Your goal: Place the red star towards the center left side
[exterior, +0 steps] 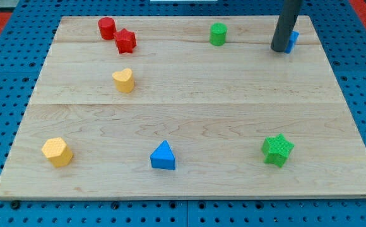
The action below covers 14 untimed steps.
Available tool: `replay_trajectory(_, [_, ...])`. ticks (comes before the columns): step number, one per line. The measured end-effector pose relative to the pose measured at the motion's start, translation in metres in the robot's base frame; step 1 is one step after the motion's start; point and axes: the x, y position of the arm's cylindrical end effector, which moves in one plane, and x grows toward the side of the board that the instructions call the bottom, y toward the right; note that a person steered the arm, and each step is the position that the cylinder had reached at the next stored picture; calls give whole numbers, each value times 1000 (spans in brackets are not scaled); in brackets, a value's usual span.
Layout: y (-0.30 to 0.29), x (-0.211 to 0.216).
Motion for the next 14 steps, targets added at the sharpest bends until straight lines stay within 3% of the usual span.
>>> replay_trajectory(1, [0, -11])
replay_trajectory(2, [1, 33])
replay_trajectory(3, [-37, 94])
replay_trajectory(4, [-163, 61])
replay_trajectory(6, [-268, -41])
replay_trajectory(8, [-291, -96])
replay_trajectory(13, [-285, -96])
replay_trajectory(14, [-344, -87])
